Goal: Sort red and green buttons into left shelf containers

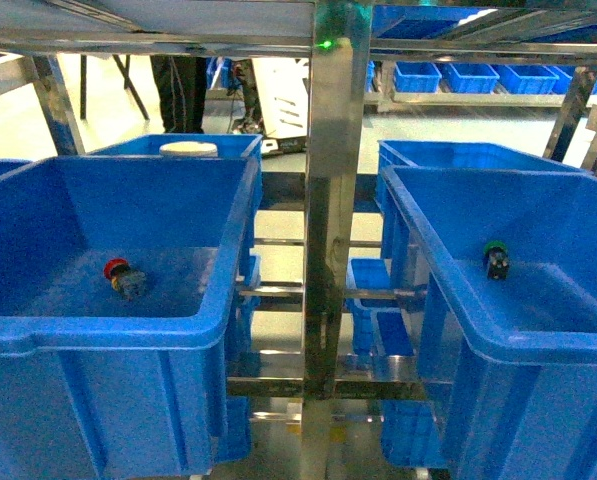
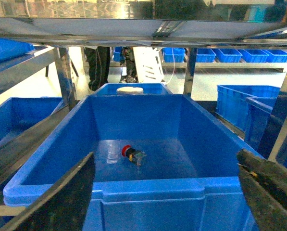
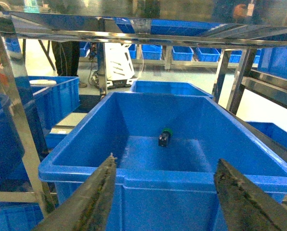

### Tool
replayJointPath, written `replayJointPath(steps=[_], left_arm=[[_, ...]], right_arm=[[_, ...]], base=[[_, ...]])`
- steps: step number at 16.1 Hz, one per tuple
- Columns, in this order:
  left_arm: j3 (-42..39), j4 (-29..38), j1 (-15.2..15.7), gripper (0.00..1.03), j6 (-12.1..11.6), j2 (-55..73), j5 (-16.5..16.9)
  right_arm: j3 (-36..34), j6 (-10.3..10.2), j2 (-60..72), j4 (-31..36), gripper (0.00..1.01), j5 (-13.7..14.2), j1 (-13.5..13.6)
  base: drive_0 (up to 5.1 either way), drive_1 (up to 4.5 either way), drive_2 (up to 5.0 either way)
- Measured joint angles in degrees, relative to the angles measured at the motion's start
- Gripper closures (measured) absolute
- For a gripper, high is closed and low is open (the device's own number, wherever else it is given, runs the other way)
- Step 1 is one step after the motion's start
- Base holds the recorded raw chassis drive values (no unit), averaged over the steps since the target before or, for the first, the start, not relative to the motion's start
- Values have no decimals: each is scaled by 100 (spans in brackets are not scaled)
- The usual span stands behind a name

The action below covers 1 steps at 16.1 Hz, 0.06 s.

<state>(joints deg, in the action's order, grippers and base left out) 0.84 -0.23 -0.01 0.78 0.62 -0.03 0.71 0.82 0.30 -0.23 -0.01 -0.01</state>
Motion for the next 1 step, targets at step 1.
replayJointPath(steps=[1], left_arm=[[0,0,0,9,0,0,0]], right_arm=[[0,0,0,2,33,0,0]], base=[[0,0,0]])
